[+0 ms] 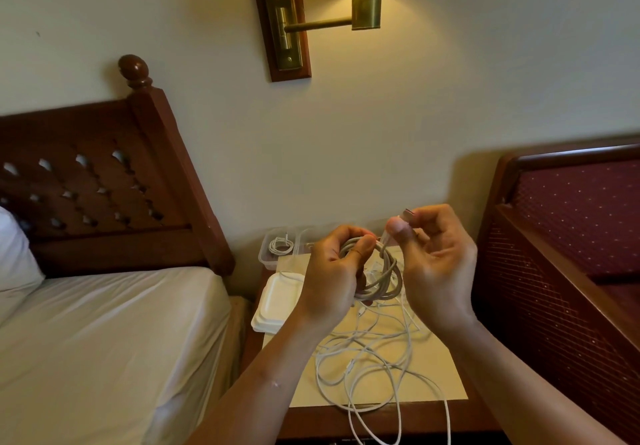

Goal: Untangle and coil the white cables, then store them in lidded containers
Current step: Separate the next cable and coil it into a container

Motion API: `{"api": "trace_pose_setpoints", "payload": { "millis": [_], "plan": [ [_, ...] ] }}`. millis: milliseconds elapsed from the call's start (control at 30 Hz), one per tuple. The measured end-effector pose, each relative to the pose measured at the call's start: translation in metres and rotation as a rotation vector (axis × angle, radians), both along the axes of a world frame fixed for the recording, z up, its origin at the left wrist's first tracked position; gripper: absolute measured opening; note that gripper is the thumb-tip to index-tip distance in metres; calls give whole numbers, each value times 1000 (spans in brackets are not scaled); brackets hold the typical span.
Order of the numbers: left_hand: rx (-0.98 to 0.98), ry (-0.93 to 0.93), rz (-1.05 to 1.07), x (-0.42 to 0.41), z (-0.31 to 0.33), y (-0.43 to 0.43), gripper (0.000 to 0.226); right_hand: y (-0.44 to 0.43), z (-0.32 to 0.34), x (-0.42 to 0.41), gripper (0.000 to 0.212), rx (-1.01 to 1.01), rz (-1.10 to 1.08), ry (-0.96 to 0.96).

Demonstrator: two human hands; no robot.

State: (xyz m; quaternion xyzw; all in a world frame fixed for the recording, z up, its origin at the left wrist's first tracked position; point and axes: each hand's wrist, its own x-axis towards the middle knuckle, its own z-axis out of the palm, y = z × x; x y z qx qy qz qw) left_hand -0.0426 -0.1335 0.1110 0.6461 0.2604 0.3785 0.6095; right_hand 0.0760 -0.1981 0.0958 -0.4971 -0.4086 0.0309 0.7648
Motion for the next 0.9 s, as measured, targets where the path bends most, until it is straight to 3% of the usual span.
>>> {"api": "trace_pose_setpoints", "payload": {
  "millis": [100, 233, 333, 433, 533, 633, 767, 900],
  "plan": [
    [-82, -107, -61, -5, 0, -3, 13, 3, 9, 1, 16, -111, 76, 184],
    [-42, -119, -61, -9, 2, 0, 19, 4, 12, 3, 31, -267, 259, 328],
    [9, -85, -45, -8, 1, 2, 26, 3, 11, 6, 13, -306, 287, 206],
    [50, -63, -47, -6, 6, 4, 21, -3, 9, 6, 24, -360, 347, 68],
    [29, -36, -40, -6, 10, 7, 15, -12, 13, 5, 20, -399, 465, -38],
    [2, 3, -42, -5, 10, 8, 16, -10, 8, 9, 15, -469, 364, -126],
    [-42, 29, -89, -5, 12, 11, 21, -6, 2, 9, 16, -544, 235, -178],
    [-201, -20, -308, -13, 12, 20, 30, -5, -1, 5, 25, -475, 214, -54]
  ]
}}
